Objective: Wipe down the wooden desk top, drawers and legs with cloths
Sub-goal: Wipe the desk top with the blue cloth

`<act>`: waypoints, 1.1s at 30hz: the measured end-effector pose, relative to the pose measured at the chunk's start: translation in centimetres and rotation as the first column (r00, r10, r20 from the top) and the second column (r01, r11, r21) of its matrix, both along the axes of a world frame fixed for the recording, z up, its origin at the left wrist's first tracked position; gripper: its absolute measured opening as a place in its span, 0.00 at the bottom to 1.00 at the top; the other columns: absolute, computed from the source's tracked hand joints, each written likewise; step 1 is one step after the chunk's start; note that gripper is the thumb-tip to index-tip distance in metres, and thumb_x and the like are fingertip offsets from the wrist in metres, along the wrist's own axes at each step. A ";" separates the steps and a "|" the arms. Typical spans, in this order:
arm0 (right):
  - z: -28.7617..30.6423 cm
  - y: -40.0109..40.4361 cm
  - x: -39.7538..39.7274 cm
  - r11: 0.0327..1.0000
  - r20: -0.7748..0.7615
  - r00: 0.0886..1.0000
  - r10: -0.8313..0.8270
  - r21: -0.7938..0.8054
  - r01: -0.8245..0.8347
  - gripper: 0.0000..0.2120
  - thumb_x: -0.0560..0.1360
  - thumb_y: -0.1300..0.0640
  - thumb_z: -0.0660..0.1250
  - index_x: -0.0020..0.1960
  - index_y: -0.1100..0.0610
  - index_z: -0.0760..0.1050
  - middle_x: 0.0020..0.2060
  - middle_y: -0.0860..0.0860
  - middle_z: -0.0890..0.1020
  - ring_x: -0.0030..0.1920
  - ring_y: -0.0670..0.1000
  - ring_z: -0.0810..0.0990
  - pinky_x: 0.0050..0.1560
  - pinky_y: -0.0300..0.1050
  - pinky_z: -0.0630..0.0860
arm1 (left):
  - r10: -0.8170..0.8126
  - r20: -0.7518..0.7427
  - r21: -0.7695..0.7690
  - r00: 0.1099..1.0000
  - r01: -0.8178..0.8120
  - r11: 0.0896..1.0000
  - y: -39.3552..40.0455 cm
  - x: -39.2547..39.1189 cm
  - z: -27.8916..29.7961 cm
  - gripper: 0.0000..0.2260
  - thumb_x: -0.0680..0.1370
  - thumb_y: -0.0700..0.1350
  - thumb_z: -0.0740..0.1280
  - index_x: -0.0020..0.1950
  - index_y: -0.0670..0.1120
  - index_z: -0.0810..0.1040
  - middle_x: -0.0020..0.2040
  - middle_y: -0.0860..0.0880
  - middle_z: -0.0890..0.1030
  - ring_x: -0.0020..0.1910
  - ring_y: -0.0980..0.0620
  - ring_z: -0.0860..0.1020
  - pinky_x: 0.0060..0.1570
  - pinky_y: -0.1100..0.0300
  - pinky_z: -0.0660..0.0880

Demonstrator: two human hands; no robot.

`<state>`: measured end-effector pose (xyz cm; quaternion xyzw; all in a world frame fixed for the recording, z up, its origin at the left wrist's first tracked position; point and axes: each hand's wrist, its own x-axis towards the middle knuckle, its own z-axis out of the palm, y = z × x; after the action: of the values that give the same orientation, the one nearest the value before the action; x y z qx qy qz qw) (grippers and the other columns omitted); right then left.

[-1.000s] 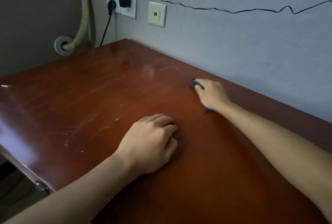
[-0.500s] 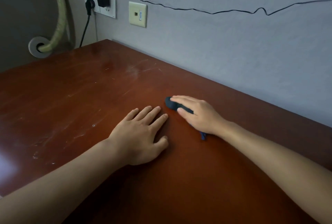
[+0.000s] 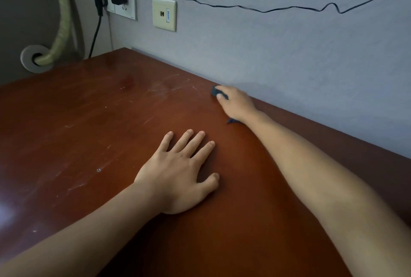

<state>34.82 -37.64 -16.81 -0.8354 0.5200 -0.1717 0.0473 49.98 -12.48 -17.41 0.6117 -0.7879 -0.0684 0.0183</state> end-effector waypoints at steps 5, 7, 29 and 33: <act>-0.9 11.3 -1.4 0.921 0.056 0.920 0.389 0.004 -0.389 0.19 0.84 0.53 0.63 0.74 0.50 0.74 0.73 0.47 0.75 0.74 0.46 0.71 0.75 0.41 0.63 | 0.032 -0.190 -0.137 0.981 -0.059 0.989 0.4 0.2 0.0 0.29 0.82 0.63 0.51 0.83 0.56 0.60 0.83 0.56 0.57 0.83 0.56 0.50 0.82 0.51 0.44; -0.9 14.3 -3.6 0.894 0.067 0.894 0.443 0.047 -0.446 0.20 0.84 0.53 0.63 0.75 0.49 0.72 0.74 0.45 0.73 0.75 0.42 0.68 0.76 0.37 0.60 | 0.036 -0.198 -0.240 0.979 -0.084 0.967 0.8 0.1 -0.1 0.24 0.80 0.57 0.51 0.73 0.54 0.74 0.74 0.54 0.74 0.77 0.54 0.67 0.79 0.53 0.57; 0.3 4.6 1.0 0.962 0.192 0.949 0.249 0.066 -0.266 0.17 0.80 0.58 0.68 0.68 0.47 0.80 0.67 0.43 0.80 0.68 0.42 0.75 0.69 0.35 0.67 | 0.030 -0.165 -0.100 0.986 -0.047 0.994 -0.1 0.3 -0.4 0.31 0.82 0.64 0.48 0.85 0.56 0.50 0.85 0.54 0.48 0.83 0.54 0.41 0.81 0.49 0.38; 0.6 10.2 -3.7 0.897 0.302 0.905 0.298 0.235 -0.374 0.23 0.74 0.70 0.72 0.62 0.48 0.83 0.63 0.43 0.82 0.68 0.38 0.75 0.71 0.32 0.67 | 0.039 -0.134 -0.093 0.990 -0.052 0.994 0.0 0.1 -0.5 0.32 0.81 0.65 0.44 0.85 0.56 0.48 0.85 0.53 0.46 0.83 0.52 0.39 0.81 0.43 0.38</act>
<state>31.13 -27.43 -16.16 -0.8676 0.3752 -0.1909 0.2647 50.07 -12.48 -17.94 0.6219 -0.7733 -0.0705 0.1015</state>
